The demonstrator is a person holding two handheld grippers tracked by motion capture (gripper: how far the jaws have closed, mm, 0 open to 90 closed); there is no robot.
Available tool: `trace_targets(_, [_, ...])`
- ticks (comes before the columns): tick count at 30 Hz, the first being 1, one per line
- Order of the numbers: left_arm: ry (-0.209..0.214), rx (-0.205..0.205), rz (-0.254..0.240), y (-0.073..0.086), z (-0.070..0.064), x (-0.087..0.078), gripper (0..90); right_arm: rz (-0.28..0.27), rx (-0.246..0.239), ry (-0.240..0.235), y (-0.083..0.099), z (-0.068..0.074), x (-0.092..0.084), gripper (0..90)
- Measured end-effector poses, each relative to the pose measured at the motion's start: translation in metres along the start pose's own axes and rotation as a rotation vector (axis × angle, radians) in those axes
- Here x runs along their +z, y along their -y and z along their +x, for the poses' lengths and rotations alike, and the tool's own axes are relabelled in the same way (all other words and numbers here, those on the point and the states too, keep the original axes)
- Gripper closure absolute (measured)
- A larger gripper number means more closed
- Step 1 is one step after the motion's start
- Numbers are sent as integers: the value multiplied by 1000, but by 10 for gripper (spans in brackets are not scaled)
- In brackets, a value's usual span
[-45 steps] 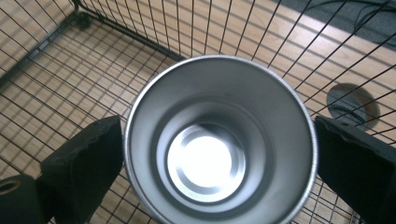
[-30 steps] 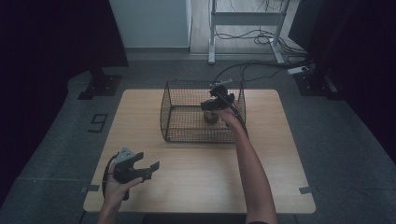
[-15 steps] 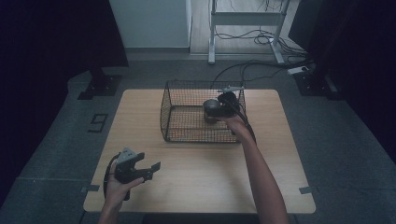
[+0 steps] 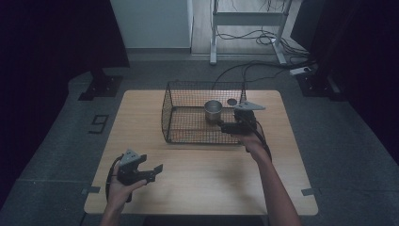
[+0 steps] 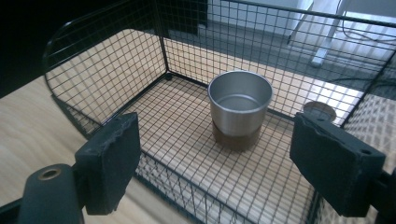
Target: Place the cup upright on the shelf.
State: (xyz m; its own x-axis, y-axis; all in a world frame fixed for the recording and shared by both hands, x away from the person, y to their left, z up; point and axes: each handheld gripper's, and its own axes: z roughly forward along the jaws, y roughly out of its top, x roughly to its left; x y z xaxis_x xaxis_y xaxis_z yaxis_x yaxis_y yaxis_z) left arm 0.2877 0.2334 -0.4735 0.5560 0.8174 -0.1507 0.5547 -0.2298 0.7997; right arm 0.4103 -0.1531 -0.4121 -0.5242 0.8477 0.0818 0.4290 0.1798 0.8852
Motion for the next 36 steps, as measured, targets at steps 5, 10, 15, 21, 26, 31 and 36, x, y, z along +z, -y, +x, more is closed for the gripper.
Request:
trace_targets(5, [1,3,11,1,-1,3,175,-31,10,15,19,-1,-22,174])
trace_targets(10, [6,12,22,1,-4,7,175,-49,16,27,41,1,-41,178])
trace_targets(15, [10,15,21,0,-6,8,175,-72,31,50,65,3,-56,183])
trace_targets(21, [13,17,24,0,-6,9,175,-52,56,66,94,1,-62,184])
trace_targets(26, [10,16,29,1,-6,11,176,-26,80,75,113,-2,-62,187])
trace_targets(31, [13,21,27,0,-8,10,175,-34,84,84,112,-4,-62,189])
trace_targets(36, [12,17,23,0,-6,8,175,1,66,87,116,0,-56,162])
